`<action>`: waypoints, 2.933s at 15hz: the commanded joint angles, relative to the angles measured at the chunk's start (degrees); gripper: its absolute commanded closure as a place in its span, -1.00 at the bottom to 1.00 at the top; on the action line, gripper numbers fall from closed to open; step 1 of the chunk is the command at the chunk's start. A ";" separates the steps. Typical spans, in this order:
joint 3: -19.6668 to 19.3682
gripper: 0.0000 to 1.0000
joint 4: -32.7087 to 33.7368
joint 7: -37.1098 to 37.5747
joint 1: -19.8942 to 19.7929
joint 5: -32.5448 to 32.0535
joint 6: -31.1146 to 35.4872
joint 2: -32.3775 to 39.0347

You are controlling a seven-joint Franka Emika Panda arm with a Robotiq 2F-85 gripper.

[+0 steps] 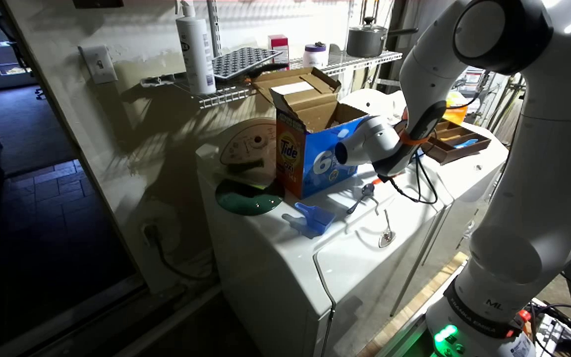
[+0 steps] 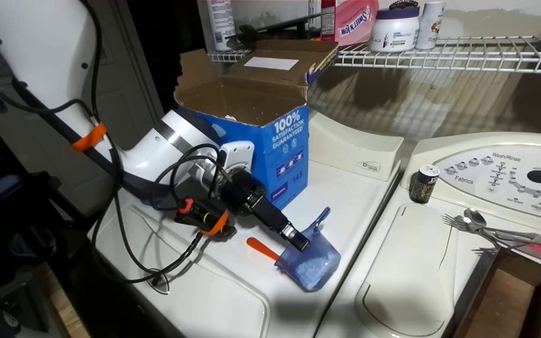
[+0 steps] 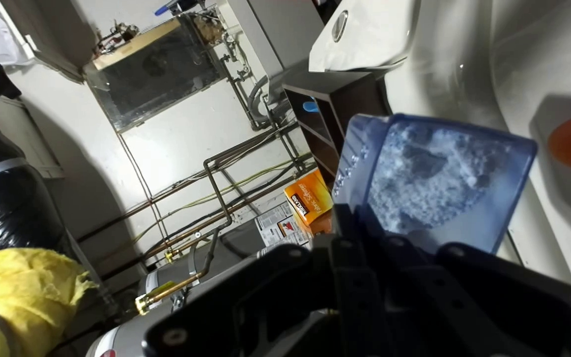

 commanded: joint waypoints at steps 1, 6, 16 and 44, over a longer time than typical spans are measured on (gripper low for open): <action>0.56 0.98 0.62 1.67 0.34 -2.13 -2.07 1.50; 0.74 0.98 0.62 1.72 0.43 -2.79 -2.87 2.07; 0.89 0.98 1.67 2.32 0.14 -2.73 -3.64 3.23; 1.72 0.98 1.68 2.79 0.98 -5.48 -8.44 4.88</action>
